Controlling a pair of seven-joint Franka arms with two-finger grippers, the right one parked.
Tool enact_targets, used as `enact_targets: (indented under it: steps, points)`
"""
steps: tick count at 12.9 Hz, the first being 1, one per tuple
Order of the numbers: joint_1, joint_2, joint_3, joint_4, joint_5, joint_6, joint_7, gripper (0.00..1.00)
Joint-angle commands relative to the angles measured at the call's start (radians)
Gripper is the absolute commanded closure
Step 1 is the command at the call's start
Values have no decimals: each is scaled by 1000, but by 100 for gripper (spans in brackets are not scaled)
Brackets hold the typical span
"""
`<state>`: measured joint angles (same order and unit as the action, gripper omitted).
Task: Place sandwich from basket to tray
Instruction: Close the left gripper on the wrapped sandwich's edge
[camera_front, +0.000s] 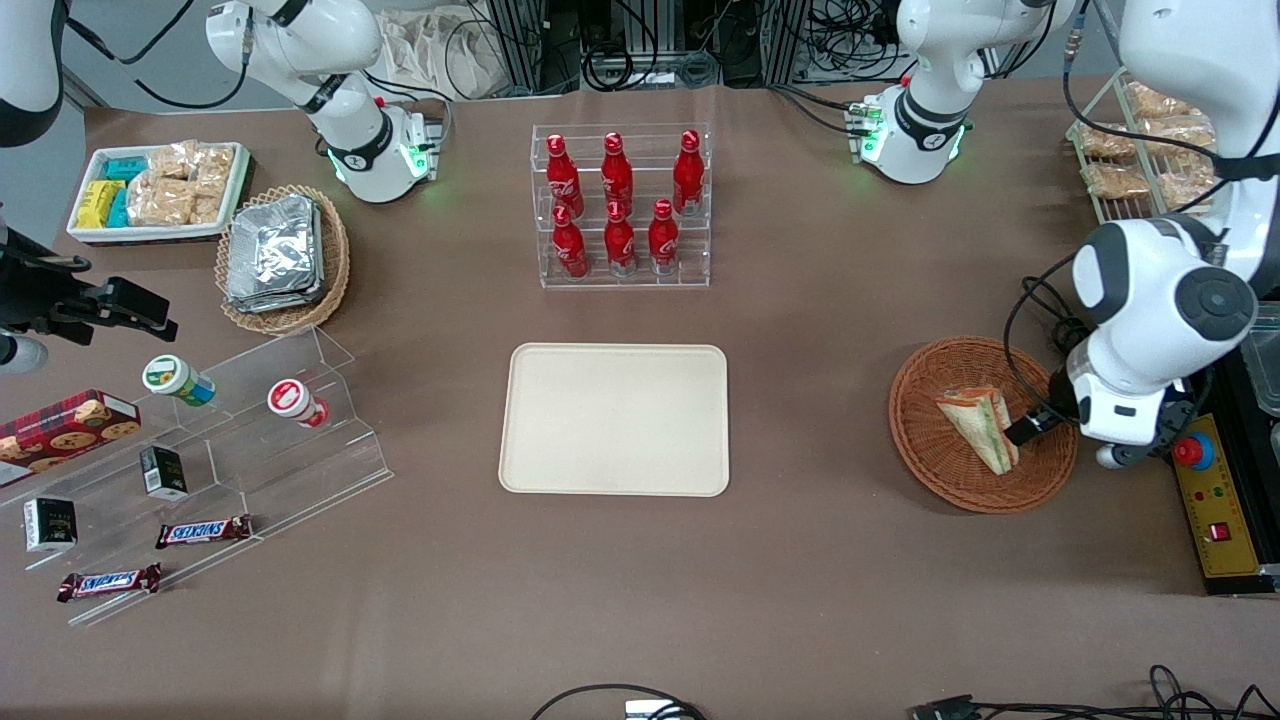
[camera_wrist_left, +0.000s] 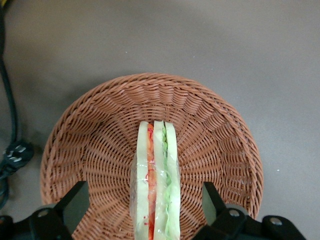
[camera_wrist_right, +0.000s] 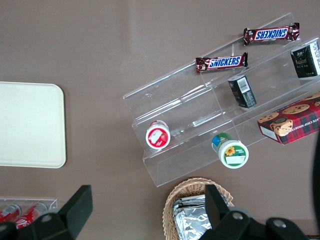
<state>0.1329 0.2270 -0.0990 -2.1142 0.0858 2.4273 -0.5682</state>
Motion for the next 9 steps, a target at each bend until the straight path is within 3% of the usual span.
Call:
enact_targets:
  steps: [1, 9]
  points:
    - [8, -57, -7, -93, 0, 82, -13, 0]
    - [-19, -28, -15, -115, 6, 85, -82, 0]
